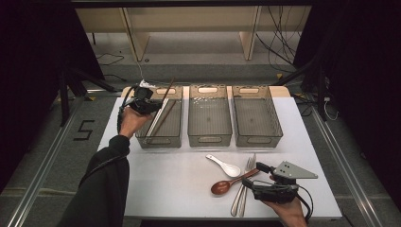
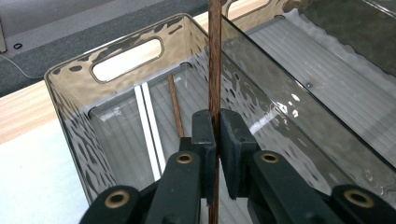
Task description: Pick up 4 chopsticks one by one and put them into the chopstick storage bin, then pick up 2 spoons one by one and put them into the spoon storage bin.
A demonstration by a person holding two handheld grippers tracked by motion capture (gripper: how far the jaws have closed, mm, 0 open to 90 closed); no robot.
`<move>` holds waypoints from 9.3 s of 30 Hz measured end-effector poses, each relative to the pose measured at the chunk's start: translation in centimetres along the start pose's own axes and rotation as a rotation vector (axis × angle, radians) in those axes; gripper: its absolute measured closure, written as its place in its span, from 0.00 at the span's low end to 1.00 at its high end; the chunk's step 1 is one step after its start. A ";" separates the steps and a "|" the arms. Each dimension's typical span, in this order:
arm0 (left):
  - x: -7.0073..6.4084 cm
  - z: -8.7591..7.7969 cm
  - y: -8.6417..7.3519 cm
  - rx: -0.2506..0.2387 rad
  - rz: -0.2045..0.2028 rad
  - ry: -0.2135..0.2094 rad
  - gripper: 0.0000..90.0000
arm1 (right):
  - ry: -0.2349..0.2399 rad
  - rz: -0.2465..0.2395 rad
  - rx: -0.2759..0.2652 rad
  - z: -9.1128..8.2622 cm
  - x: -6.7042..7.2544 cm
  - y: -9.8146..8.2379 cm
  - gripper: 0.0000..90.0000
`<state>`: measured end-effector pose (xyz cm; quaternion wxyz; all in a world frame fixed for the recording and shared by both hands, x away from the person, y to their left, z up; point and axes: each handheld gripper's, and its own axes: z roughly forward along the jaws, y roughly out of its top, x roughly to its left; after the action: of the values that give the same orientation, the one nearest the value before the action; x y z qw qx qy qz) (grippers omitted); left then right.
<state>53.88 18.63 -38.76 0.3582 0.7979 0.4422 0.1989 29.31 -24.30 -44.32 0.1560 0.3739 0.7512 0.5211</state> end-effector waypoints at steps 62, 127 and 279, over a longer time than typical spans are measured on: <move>-4.6 -8.4 -8.8 -0.129 -0.147 -0.159 0.27 | 0.008 -0.003 0.017 0.3 0.2 0.0 0.26; -9.7 -11.5 -16.8 -0.232 -0.147 -0.199 0.19 | 0.033 -0.034 0.249 7.1 -0.4 4.3 0.26; -10.8 -11.9 -17.5 -0.280 -0.109 -0.221 0.18 | 0.016 -0.148 0.534 14.1 -1.4 12.9 0.83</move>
<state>30.76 20.37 -43.97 0.5225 0.7321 0.4106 0.1500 44.13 -13.63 -38.70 0.0835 0.3418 0.8884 0.2947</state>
